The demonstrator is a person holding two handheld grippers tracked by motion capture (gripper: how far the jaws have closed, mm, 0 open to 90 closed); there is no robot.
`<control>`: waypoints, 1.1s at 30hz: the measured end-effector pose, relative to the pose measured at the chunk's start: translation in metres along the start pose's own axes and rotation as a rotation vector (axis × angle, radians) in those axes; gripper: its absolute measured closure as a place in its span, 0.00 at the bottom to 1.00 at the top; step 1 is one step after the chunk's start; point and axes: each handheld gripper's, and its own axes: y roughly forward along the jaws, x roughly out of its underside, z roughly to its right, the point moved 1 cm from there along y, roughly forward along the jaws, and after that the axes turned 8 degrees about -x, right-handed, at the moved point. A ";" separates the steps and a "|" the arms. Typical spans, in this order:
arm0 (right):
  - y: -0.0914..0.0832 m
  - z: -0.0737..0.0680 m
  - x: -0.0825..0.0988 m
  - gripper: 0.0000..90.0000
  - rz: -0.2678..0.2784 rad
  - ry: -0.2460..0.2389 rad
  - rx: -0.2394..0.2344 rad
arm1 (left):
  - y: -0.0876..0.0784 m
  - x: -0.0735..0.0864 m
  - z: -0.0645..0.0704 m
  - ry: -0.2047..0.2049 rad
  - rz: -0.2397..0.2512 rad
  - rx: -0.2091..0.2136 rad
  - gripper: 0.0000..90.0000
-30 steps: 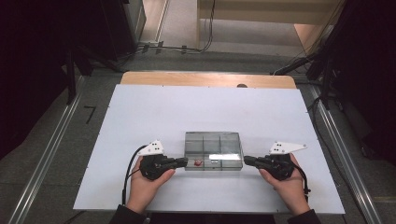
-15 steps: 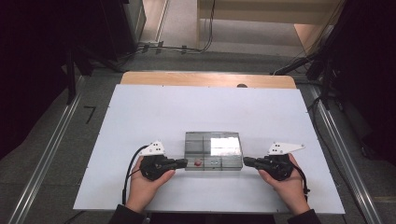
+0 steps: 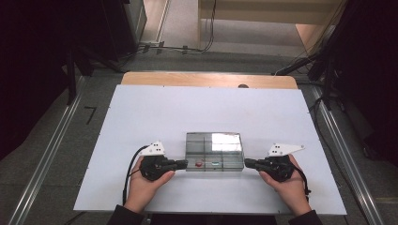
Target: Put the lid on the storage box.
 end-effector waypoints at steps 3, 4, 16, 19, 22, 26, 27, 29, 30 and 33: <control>0.000 0.000 0.000 0.98 -0.003 -0.004 0.003 | -0.001 0.000 -0.001 0.000 -0.003 0.000 1.00; 0.000 0.000 0.000 0.98 -0.004 -0.004 0.003 | -0.001 0.000 -0.002 0.000 -0.004 0.002 1.00; 0.002 0.000 0.001 0.98 -0.017 -0.015 0.009 | -0.001 0.002 -0.005 0.013 -0.031 0.000 1.00; 0.003 0.000 0.001 0.98 -0.020 -0.017 0.011 | -0.001 0.003 -0.005 0.015 -0.038 0.001 1.00; 0.003 0.000 0.002 0.98 -0.024 -0.015 0.010 | -0.001 0.003 -0.006 0.016 -0.043 0.003 1.00; 0.004 0.001 0.002 0.98 -0.029 -0.017 0.013 | 0.000 0.004 -0.006 0.013 -0.050 0.003 1.00; 0.004 0.001 0.002 0.98 -0.031 -0.015 0.014 | 0.000 0.004 -0.007 0.013 -0.052 0.003 1.00; 0.004 0.001 0.003 0.98 -0.033 -0.015 0.016 | 0.000 0.004 -0.007 0.014 -0.057 0.003 1.00; 0.005 0.001 0.003 0.98 -0.035 -0.017 0.015 | 0.000 0.004 -0.007 0.015 -0.058 0.005 1.00; 0.005 0.002 0.003 0.98 -0.037 -0.014 0.013 | 0.000 0.005 -0.007 0.014 -0.062 0.006 1.00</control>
